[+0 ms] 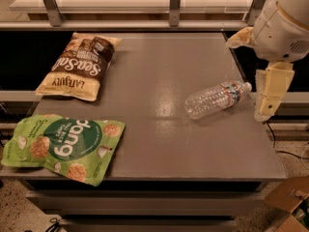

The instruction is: Pick water bottle

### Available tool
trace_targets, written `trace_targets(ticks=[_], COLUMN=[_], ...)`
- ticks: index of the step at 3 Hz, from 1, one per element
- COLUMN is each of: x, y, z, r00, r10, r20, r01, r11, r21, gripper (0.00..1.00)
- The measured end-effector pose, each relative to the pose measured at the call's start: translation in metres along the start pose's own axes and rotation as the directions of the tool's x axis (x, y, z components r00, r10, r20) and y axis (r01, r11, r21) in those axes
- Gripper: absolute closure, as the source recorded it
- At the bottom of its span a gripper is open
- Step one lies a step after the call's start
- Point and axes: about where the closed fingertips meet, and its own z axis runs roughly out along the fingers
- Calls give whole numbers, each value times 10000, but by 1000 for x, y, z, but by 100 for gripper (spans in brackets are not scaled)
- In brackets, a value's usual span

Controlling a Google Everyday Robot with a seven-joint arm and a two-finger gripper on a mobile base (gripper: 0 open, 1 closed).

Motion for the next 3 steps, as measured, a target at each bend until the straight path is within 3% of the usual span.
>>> trace_targets(ticks=[1,2,3], x=[5,18,27], y=[-14,-23,-34], z=[29,59,79], r00=[9928,9790,9690], r10=[-1188,-1999,-2446], r20=[-173,-397,-347], r01=[1181,1975,2416], r11=[9923,9786,9675], r21=[-370,-586,-746], gripper=[0,0,0])
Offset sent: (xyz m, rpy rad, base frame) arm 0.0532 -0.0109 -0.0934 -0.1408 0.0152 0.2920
